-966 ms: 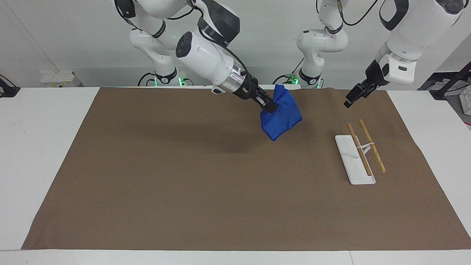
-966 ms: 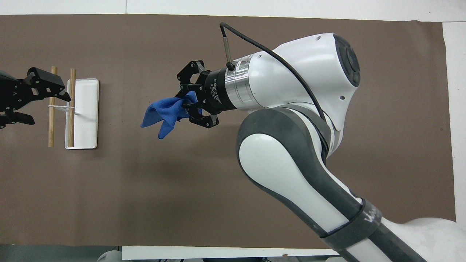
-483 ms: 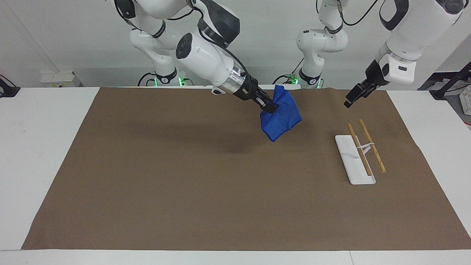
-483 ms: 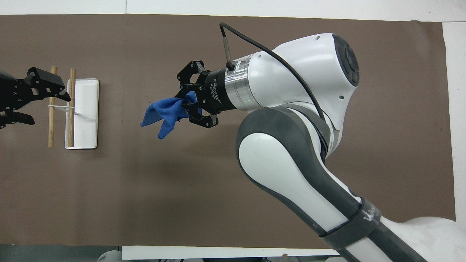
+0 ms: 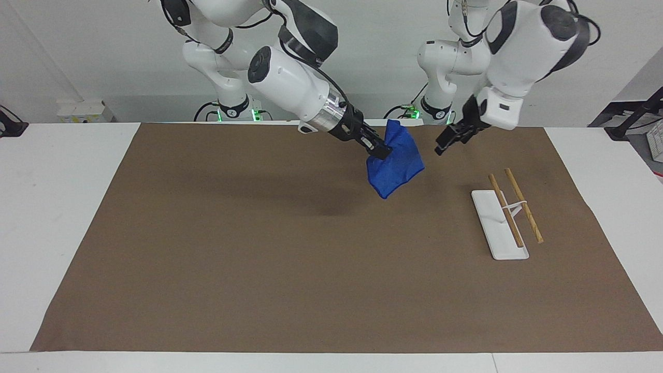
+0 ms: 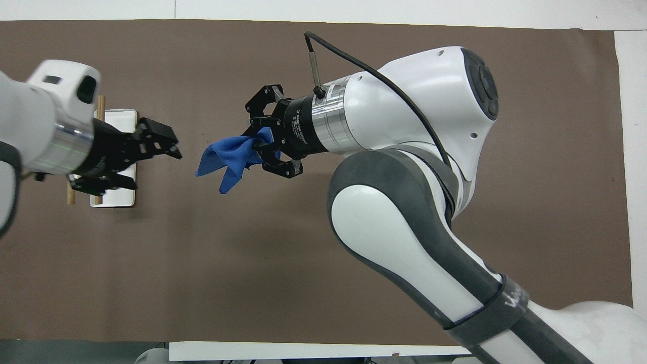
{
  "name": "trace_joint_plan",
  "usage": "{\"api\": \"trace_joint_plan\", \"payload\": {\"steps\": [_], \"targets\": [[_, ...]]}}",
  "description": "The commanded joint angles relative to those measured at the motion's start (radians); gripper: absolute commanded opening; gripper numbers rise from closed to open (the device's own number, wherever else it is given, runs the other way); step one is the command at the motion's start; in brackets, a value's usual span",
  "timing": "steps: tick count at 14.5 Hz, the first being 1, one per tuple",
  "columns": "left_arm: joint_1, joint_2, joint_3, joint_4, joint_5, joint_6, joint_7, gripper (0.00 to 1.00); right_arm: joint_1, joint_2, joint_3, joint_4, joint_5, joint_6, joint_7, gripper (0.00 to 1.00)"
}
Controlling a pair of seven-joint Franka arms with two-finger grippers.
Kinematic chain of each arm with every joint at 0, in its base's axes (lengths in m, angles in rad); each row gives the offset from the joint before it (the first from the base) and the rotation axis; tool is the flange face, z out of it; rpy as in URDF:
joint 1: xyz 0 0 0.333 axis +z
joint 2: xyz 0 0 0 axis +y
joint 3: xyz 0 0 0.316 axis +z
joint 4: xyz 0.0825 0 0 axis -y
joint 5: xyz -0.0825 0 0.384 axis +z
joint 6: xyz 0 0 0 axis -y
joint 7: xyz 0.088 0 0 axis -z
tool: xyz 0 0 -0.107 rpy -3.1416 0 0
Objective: Right arm passes towel to left arm to hang
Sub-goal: 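Hold the towel with the right gripper while the left gripper reaches it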
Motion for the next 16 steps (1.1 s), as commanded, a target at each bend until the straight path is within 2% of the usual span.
{"api": "trace_joint_plan", "payload": {"steps": [1, 6, 8, 11, 14, 16], "targets": [[-0.002, -0.048, 0.018, -0.063, -0.030, 0.103, -0.304, 1.00, -0.017, 0.006, 0.015, 0.001, 0.002, -0.011, -0.020, 0.00], [-0.027, -0.016, 0.016, -0.096, -0.051, 0.263, -0.915, 1.00, -0.019, 0.005, 0.012, -0.007, 0.001, -0.029, -0.026, 0.00], [-0.064, -0.027, 0.015, -0.122, -0.051, 0.271, -1.061, 1.00, -0.023, 0.002, 0.007, -0.007, -0.001, -0.066, -0.051, 0.00], [-0.126, -0.037, 0.015, -0.141, -0.053, 0.271, -1.141, 1.00, -0.023, 0.002, 0.006, -0.007, -0.001, -0.074, -0.054, 0.00], [-0.142, -0.051, 0.013, -0.211, -0.055, 0.373, -1.173, 1.00, -0.023, 0.002, 0.006, -0.007, -0.008, -0.074, -0.054, 0.00], [-0.165, -0.054, 0.013, -0.241, -0.056, 0.389, -1.187, 0.98, -0.023, 0.002, 0.009, -0.008, -0.016, -0.074, -0.054, 0.00]]}}
